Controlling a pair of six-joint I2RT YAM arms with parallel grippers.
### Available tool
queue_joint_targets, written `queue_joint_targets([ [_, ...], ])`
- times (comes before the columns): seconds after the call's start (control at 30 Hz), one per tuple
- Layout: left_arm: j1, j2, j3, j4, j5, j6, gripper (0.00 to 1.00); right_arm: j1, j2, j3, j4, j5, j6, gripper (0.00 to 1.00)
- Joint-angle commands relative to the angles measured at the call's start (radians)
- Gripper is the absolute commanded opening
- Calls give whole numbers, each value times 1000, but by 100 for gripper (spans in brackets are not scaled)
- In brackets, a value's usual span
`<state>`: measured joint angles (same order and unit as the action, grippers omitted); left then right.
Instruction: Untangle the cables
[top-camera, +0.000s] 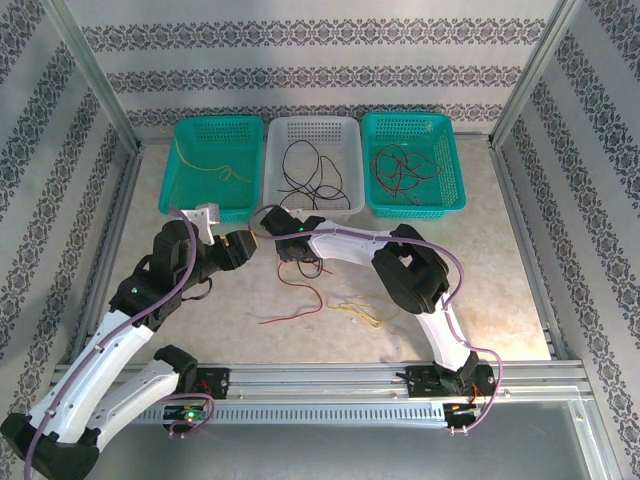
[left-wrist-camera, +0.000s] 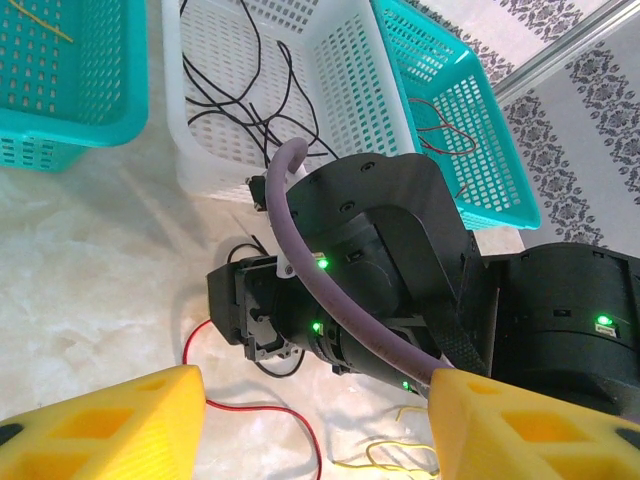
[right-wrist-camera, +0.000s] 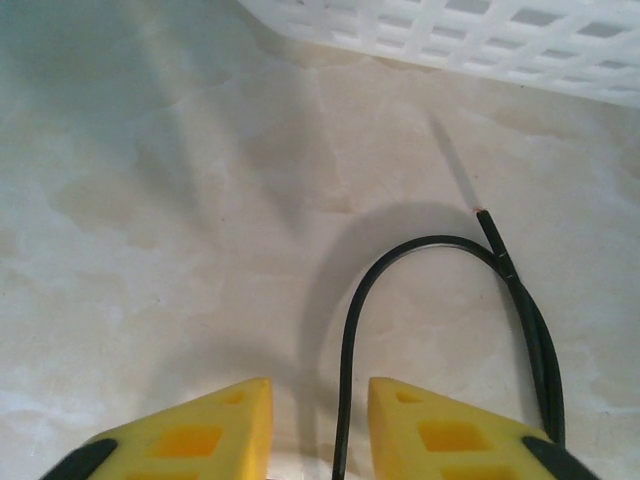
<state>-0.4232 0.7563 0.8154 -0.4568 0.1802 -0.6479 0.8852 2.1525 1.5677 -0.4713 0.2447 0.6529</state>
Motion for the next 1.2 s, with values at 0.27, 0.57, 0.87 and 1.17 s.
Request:
queue_joint_targets([
  [0.27, 12, -11, 8, 10, 13, -6, 60, 9, -52, -92, -19, 12, 10, 29],
  [0.57, 12, -27, 8, 5, 3, 0, 62, 8, -156, -194, -32, -53, 58, 35],
  [0.87, 12, -13, 27, 16, -7, 21, 64, 10, -241, -289, -86, -232, 83, 33],
  [1.17, 12, -3, 30, 18, -8, 29, 64, 15, -412, -422, -129, -229, 106, 28],
])
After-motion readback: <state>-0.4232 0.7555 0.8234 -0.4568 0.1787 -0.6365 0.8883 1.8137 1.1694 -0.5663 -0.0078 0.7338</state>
